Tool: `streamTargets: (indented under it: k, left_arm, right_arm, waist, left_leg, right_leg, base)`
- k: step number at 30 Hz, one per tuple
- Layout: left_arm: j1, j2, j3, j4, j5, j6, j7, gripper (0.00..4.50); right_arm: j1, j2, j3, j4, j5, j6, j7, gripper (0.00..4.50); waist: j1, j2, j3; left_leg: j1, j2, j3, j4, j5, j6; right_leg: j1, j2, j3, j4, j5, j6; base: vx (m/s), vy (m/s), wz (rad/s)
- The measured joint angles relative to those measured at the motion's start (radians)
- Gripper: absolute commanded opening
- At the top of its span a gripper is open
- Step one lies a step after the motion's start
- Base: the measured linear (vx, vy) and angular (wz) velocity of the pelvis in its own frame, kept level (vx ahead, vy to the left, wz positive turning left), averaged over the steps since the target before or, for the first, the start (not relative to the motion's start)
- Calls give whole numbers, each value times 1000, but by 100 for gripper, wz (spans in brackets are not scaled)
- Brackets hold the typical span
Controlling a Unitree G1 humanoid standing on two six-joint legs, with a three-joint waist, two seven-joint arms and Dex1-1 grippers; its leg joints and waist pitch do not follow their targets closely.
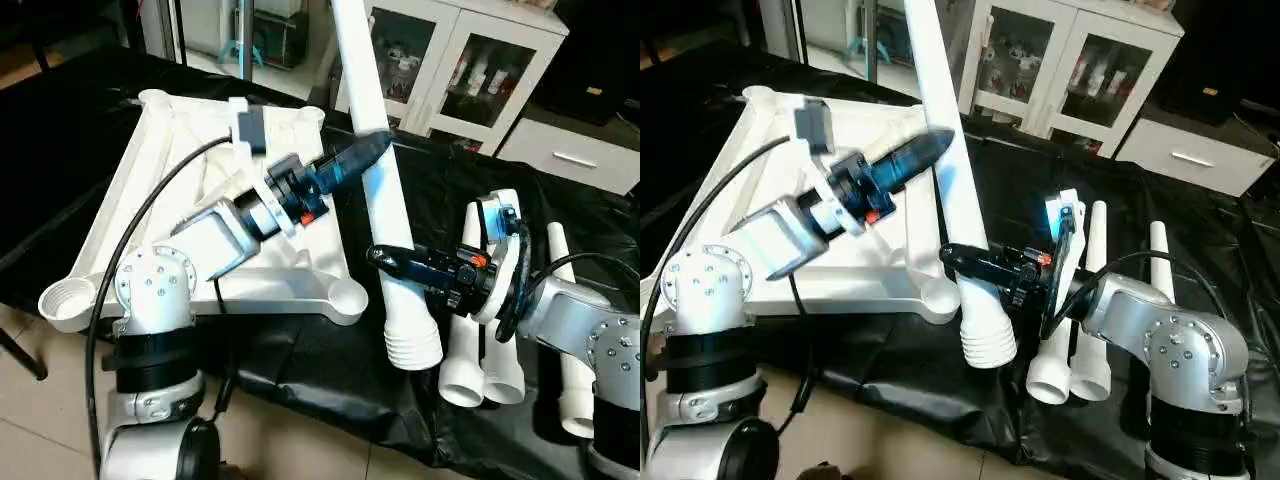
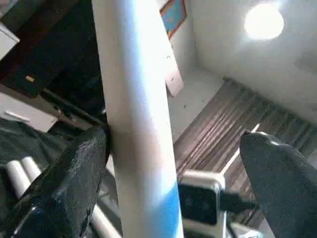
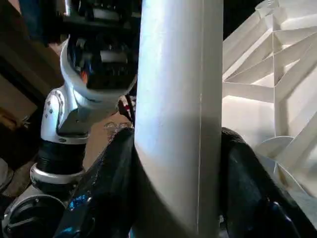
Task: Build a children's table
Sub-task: Pick table leg
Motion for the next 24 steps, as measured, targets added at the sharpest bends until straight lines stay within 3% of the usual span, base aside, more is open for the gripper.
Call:
streamTargets:
  k: [8,13,14,24]
  left_arm:
    - [0,41,-77,0,68,-2,-17,377]
    - [3,55,-79,0,68,-7,-22,356]
    - [3,55,-78,0,68,-9,-22,333]
    - [3,54,-66,32,64,-23,-21,262]
  right_arm:
    - [28,-56,91,-14,-44,-41,43,181]
    - [27,-57,102,-15,-46,-53,44,181]
    - [27,-57,105,-14,-46,-57,43,181]
    - [26,-63,121,-10,-53,-87,43,181]
  waist:
    - [-1,0,0]
    - [-3,0,0]
    - [-3,0,0]
    - [-2,1,0]
  left_leg:
    - [0,0,0,0,0,0]
    - [0,0,0,0,0,0]
    - [0,0,0,0,0,0]
    - [1,0,0,0,0,0]
  right_leg:
    - [0,0,0,0,0,1]
    - [0,0,0,0,0,0]
    - [0,0,0,0,0,0]
    - [1,0,0,0,1,0]
  base:
    - [0,0,0]
    - [0,0,0]
    - [0,0,0]
    - [0,0,0]
